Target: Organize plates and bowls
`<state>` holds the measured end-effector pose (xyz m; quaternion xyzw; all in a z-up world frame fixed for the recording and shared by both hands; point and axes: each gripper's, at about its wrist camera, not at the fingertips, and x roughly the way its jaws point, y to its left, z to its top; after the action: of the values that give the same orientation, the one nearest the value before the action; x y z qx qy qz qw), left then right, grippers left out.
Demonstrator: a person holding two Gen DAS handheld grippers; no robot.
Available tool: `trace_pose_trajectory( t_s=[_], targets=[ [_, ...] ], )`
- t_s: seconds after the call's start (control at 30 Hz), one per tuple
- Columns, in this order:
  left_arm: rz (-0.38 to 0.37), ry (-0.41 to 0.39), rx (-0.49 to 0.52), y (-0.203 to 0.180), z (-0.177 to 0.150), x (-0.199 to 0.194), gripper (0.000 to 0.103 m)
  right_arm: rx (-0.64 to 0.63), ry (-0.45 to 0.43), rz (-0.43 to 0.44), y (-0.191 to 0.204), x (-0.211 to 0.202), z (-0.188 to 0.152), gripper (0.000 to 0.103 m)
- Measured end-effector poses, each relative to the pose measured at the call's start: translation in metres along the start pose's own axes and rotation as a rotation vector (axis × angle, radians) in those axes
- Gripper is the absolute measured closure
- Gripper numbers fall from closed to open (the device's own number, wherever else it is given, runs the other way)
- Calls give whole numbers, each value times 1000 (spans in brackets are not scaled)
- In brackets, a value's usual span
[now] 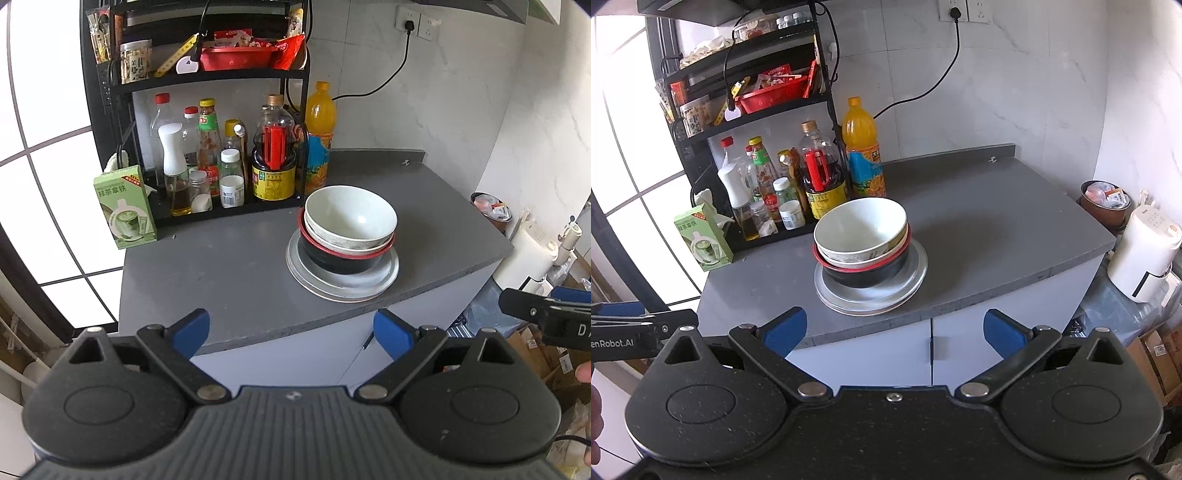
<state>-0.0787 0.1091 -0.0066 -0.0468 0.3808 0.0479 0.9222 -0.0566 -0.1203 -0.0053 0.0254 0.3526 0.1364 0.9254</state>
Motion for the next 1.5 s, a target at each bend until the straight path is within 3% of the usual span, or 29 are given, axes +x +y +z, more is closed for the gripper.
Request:
trace_pose_trajectory(
  t_s=[1.5],
  targets=[
    [-9,27,-8,-1,0,8,9,-27,11,16,3,-1,0,0]
  ],
)
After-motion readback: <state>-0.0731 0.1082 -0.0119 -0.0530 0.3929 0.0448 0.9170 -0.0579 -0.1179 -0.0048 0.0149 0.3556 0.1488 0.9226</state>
